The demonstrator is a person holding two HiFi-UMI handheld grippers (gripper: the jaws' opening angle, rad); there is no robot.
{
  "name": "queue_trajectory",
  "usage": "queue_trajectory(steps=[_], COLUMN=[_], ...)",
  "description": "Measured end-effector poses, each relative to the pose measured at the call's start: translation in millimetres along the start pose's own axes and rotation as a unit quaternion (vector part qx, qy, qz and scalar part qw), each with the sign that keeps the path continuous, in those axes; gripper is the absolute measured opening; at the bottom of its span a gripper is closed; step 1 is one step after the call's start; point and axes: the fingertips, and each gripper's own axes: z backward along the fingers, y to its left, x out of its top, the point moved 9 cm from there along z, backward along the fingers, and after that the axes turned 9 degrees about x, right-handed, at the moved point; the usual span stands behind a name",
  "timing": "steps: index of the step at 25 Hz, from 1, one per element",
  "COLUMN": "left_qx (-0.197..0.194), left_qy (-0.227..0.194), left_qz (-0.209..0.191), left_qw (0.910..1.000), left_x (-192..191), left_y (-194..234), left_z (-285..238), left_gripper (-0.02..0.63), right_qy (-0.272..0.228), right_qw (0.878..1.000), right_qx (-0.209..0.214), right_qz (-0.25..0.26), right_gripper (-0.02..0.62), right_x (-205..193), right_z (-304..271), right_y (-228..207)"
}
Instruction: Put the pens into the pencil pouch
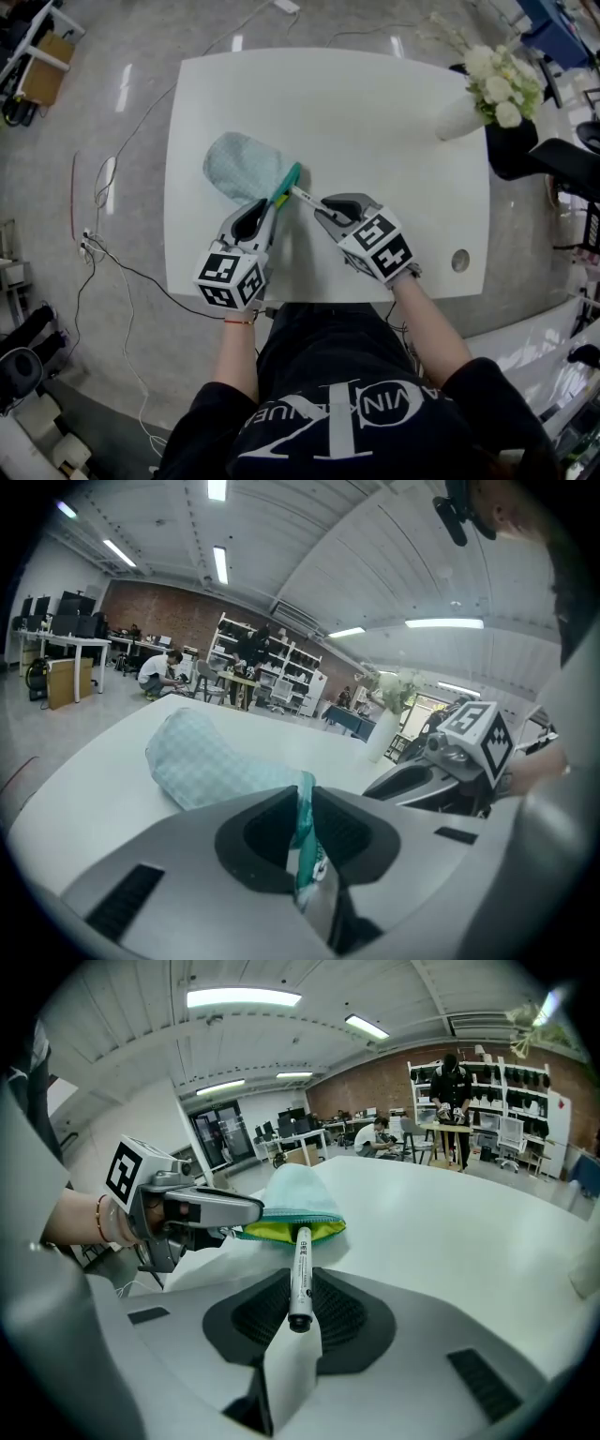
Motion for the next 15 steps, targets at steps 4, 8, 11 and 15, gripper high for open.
queue_trajectory(steps=[4, 8, 11, 15], left_qx=[-0.005, -0.010, -0.014, -0.015], left_qy=[0.004, 0.007, 0.008, 0.006], left_qz=[0.002, 0.005, 0.006, 0.009], left_qw=[1.0000, 0.9999, 0.9998, 0.9998], left_x=[-3, -5, -7, -7], left_y=[-1, -3, -5, -4], left_z=[1, 1, 2, 4], left_gripper=[0.051, 0.051, 0.051, 0.051], right_qy=[0.002, 0.000, -0.003, 0.007], right_qw=[1.000, 1.000, 1.000, 1.000], right_qx=[0.003, 0.007, 0.013, 0.019], right_qz=[0.003, 0.007, 0.009, 0.014], right_gripper=[0.083, 0.083, 0.084, 0.085], right_x=[8, 16, 22, 25], right_z=[-10, -21, -30, -44], right_y=[-4, -8, -9, -9])
